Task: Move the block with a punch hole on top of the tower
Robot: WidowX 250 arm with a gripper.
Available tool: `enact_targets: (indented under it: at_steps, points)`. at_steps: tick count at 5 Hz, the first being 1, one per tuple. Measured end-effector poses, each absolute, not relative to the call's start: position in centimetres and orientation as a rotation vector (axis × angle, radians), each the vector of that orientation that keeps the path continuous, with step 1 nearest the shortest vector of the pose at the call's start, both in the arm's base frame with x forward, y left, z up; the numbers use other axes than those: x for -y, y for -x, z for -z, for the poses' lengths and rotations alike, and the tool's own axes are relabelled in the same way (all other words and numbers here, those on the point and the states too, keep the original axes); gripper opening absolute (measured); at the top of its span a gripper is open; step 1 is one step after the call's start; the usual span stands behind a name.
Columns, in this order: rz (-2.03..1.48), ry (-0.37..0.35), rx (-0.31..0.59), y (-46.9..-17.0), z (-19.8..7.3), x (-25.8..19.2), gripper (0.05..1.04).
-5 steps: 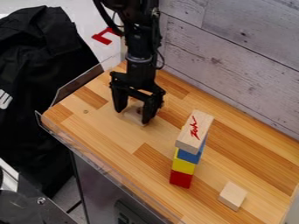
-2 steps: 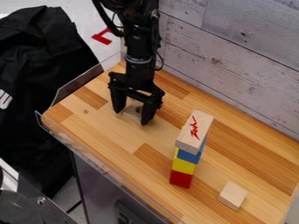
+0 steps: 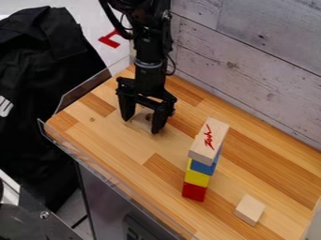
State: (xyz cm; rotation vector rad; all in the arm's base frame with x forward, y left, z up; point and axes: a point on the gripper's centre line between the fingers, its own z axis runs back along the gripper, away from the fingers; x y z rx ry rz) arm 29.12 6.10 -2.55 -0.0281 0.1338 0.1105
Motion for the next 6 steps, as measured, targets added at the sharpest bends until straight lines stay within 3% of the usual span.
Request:
enact_targets:
  at_steps: [2,3,4,6]
  points:
    - [-0.12,0.019,-0.154,-29.0,3.2,-5.9,0.999]
    - [-0.116,0.005,-0.149,-29.2,3.4,-5.7,0.951]
    - [-0.12,0.013,-0.142,-29.4,3.3,-5.5,0.81]
    - [-0.148,0.053,-0.124,-28.8,1.9,-5.3,0.809]
